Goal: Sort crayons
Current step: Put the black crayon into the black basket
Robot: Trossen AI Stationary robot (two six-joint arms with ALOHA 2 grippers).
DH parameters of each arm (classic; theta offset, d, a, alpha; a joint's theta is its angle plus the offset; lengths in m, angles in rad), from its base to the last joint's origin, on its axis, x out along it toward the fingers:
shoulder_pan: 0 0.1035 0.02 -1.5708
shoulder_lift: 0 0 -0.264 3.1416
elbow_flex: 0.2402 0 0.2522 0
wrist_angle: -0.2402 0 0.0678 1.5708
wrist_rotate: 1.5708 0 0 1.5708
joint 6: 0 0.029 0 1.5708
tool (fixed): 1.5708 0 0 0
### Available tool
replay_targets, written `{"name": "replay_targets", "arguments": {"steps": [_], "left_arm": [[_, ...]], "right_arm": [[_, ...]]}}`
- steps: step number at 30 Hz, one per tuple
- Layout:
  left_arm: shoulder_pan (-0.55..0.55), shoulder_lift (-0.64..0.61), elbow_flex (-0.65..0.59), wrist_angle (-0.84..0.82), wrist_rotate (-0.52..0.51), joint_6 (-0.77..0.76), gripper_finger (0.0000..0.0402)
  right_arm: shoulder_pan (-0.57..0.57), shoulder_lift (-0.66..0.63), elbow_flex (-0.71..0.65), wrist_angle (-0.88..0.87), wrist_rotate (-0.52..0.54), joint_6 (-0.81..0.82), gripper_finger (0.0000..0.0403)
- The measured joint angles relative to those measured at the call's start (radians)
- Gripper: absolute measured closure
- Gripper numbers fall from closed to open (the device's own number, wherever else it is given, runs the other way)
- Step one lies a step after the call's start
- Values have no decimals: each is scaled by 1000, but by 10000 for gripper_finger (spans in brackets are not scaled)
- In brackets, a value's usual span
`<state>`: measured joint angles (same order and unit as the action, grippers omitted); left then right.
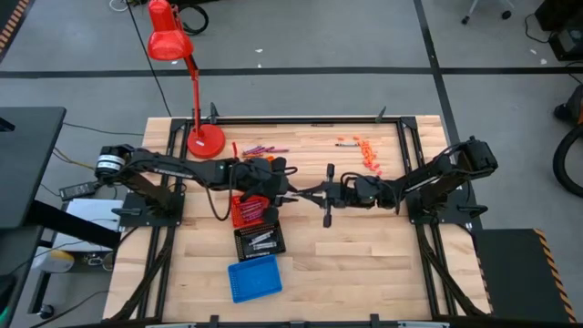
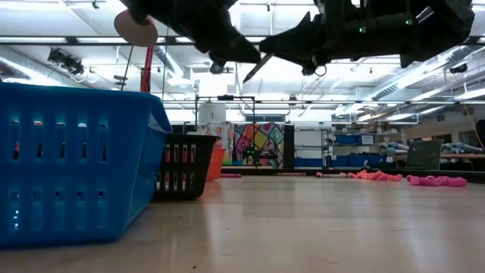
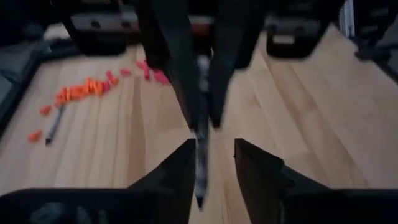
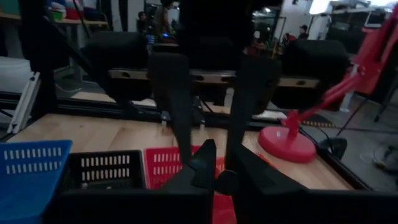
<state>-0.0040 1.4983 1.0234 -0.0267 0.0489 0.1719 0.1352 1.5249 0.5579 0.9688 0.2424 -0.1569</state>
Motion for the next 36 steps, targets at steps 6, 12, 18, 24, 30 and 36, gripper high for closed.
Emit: {"name": "replay_targets", "arguments": {"steps": [6, 12, 18, 24, 30, 36], "left_arm": [[-5, -65, 0, -191, -13, -43, 262], [-89, -154, 0, -328, -133, -95, 261], [-212, -168, 0, -353, -262, -120, 261], [-302, -164, 0, -439, -367, -171, 260], [-378, -164, 0, -572, -463, -256, 260], [-438, -164, 0, -701, -555, -356, 260]], "right_arm": [[0, 0, 46, -131, -66, 58, 363], [16, 33, 137, -285, -152, 112, 363], [57, 134, 226, -289, -164, 90, 363], [75, 275, 349, -289, -211, 71, 362], [79, 392, 464, -286, -254, 61, 362], [79, 498, 565, -291, -299, 40, 362]]}}
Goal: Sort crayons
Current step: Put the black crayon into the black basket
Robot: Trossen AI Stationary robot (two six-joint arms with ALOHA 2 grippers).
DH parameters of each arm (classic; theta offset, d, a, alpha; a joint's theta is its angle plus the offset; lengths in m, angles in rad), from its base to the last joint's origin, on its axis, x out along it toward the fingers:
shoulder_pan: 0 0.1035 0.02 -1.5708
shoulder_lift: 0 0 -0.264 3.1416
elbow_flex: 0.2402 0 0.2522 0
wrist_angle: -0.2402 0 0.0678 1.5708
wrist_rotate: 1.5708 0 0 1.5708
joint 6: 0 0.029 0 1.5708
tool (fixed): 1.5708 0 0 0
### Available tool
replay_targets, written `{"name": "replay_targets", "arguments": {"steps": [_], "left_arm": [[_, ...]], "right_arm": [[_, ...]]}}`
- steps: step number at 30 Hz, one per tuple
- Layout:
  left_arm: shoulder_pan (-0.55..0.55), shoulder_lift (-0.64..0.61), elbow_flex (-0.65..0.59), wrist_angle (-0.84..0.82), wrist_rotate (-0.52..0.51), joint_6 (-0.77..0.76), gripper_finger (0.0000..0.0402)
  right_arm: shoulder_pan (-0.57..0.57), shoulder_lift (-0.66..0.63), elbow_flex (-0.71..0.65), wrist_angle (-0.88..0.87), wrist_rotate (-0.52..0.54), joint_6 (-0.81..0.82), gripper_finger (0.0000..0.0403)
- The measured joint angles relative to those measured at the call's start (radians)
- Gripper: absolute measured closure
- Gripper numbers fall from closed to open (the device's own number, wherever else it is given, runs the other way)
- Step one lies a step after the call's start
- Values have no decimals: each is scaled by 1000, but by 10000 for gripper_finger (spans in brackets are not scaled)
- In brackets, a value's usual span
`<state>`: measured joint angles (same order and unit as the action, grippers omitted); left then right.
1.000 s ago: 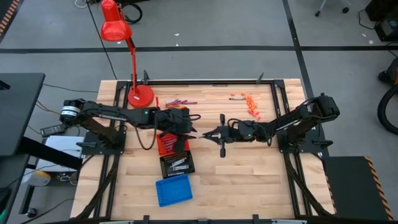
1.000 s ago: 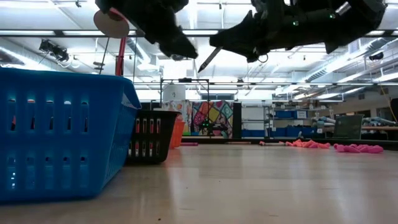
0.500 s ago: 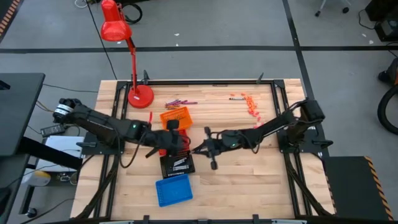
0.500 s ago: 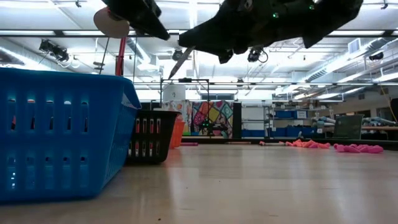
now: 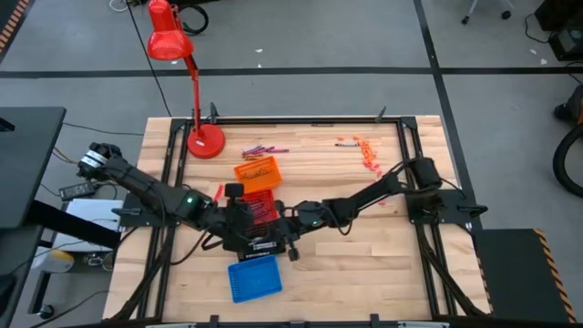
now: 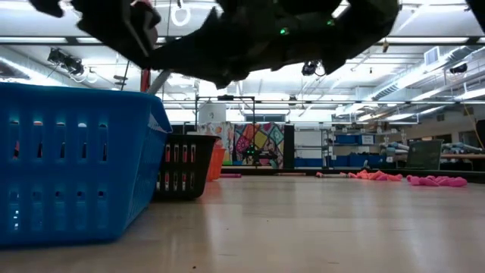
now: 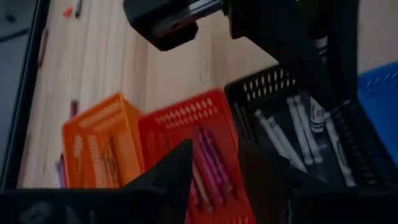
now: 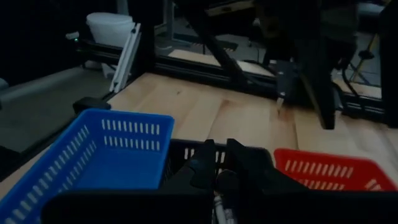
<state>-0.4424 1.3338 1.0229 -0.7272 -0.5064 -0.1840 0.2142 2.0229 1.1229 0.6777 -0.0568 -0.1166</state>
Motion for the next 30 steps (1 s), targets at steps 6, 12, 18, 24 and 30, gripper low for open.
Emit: {"name": "replay_targets", "arguments": {"steps": [6, 12, 18, 24, 30], "left_arm": [[-36, 0, 0, -105, -25, -108, 260], [-56, 0, 0, -144, -35, -155, 260], [-56, 0, 0, -133, -70, -156, 260], [-54, 0, 0, -124, -77, -148, 260], [-53, 1, 0, -60, -96, -104, 260]], "right_arm": [[0, 96, 91, 2, -3, -25, 362], [-10, 166, 142, 3, 7, -31, 361], [-31, 161, 143, -101, -5, -10, 333], [-35, 116, 145, -215, -19, -8, 295], [-35, 26, 141, -394, 38, -59, 275]]}}
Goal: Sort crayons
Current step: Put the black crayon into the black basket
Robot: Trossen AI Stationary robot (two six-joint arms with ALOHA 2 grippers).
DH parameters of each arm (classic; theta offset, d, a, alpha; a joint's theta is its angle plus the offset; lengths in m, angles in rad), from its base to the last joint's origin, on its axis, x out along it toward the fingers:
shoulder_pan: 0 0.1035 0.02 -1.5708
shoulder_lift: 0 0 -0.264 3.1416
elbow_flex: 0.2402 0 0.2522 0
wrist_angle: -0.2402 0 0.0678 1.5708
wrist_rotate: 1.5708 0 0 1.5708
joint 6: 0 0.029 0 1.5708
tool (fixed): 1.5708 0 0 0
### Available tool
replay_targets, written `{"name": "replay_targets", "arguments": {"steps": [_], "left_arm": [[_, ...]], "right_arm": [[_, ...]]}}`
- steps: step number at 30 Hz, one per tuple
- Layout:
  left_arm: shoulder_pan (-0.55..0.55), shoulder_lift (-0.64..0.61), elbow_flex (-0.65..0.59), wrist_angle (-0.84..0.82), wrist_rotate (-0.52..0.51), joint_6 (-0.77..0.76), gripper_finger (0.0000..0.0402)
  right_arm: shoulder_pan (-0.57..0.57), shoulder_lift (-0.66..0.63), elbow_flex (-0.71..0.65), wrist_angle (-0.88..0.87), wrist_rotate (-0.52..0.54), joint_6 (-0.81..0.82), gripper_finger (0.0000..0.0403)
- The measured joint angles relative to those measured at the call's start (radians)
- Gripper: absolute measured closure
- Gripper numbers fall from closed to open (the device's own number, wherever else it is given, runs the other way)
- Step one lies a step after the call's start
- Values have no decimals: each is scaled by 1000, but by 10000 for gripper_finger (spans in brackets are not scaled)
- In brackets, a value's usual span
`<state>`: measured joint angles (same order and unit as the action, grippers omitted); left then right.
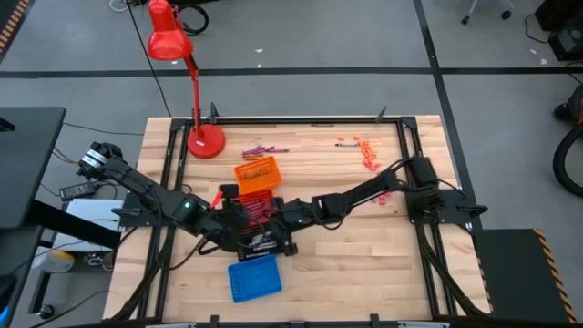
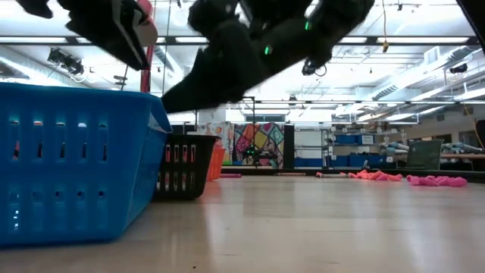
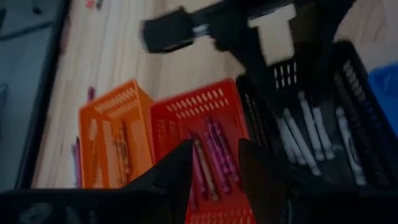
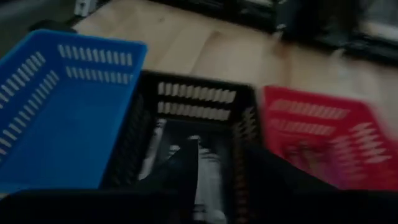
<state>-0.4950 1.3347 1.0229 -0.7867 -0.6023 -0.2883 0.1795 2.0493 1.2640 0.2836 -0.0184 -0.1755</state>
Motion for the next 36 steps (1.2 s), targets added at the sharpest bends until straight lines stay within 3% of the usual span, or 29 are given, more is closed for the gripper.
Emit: {"name": "replay_targets", "arguments": {"steps": [10, 16, 26, 31, 36], "left_arm": [[55, 4, 0, 71, -33, 128, 260], [120, 4, 0, 74, -33, 174, 260], [242, 5, 0, 85, -33, 270, 260], [307, 6, 0, 107, -33, 317, 260], [358, 7, -108, 282, -25, 416, 260]], "right_arm": [[-33, -172, 1, -318, 277, -87, 276], [-120, -223, -70, -379, 344, -72, 276], [-302, -307, -254, -281, 319, -62, 276], [-412, -297, -249, -275, 174, -68, 276], [-504, -230, -204, -277, 57, -67, 276]]}}
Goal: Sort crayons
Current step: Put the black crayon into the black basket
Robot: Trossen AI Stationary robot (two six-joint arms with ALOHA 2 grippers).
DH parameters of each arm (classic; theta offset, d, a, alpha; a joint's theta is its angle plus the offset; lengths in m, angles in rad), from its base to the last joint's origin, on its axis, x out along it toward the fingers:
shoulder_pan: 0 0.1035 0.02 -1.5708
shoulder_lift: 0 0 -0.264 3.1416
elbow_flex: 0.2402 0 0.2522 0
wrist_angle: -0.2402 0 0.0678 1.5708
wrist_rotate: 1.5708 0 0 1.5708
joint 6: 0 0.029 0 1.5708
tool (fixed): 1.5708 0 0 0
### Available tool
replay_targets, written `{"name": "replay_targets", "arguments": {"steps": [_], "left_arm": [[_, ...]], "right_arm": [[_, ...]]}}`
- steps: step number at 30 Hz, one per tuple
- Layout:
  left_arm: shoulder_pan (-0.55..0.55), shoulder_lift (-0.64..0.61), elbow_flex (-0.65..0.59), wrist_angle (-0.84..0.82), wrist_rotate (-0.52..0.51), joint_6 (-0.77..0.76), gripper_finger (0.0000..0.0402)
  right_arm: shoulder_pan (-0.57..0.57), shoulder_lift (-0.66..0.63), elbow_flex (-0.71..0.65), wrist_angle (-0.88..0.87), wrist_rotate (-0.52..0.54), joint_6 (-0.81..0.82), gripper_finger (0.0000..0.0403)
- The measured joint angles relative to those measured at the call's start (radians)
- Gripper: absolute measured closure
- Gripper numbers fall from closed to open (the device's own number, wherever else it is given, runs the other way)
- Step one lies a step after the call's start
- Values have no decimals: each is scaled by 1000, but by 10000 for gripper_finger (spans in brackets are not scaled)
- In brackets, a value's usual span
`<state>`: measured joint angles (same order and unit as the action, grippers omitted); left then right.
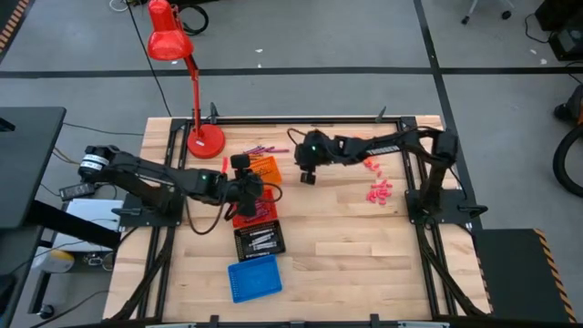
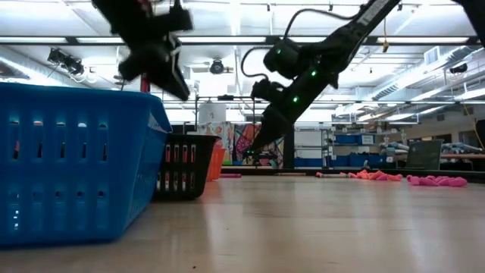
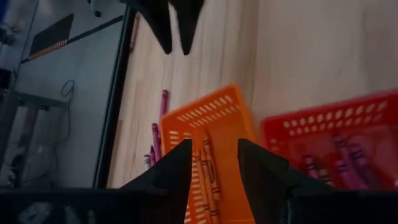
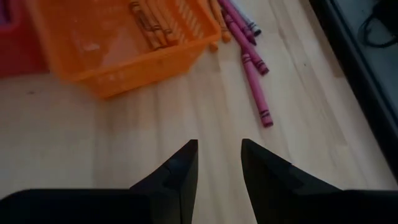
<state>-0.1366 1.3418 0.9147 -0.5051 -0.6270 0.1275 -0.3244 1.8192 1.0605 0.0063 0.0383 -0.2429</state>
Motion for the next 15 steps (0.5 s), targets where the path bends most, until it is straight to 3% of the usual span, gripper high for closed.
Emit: {"name": "replay_targets", "arguments": {"steps": [7, 15], "left_arm": [[64, -7, -157, 152, 5, 33, 260], [83, -64, -187, 145, 54, 47, 260]], "right_arm": [[-64, 118, 150, -113, -94, -1, 276], [-118, 235, 359, -287, -147, 2, 276]]}}
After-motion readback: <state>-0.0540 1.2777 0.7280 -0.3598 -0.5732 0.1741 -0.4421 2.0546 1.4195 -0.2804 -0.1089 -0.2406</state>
